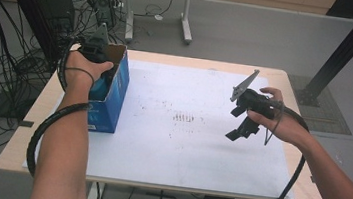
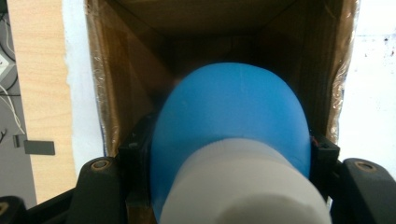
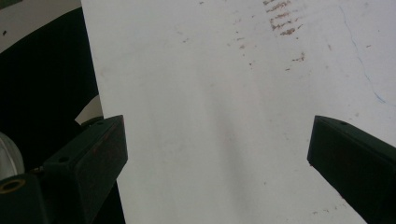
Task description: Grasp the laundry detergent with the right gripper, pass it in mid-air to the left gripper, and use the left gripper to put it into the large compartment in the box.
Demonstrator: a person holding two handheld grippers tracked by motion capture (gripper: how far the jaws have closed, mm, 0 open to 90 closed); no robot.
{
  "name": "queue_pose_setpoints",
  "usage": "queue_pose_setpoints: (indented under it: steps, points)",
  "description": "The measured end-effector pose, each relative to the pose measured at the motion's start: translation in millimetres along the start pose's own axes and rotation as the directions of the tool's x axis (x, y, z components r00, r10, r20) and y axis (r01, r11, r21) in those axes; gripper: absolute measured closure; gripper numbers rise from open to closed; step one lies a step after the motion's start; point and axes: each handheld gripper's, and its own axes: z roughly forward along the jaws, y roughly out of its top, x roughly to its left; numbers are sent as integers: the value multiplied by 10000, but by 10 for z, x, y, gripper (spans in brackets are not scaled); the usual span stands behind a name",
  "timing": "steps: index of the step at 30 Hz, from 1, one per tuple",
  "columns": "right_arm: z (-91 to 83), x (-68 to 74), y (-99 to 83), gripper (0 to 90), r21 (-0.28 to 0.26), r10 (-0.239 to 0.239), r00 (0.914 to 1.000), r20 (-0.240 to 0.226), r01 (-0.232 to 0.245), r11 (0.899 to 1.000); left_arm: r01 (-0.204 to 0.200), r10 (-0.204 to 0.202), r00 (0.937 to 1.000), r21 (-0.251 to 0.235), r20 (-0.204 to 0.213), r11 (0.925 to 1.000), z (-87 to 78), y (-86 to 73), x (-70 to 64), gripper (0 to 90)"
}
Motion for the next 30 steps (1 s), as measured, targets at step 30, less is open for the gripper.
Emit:
queue_pose_setpoints:
  steps: [30]
  points:
    - [9, -9, 0, 48, 85, -45, 9999, 101, 44, 10000, -53, 54, 10000, 136, -83, 9999, 166, -20, 10, 368]
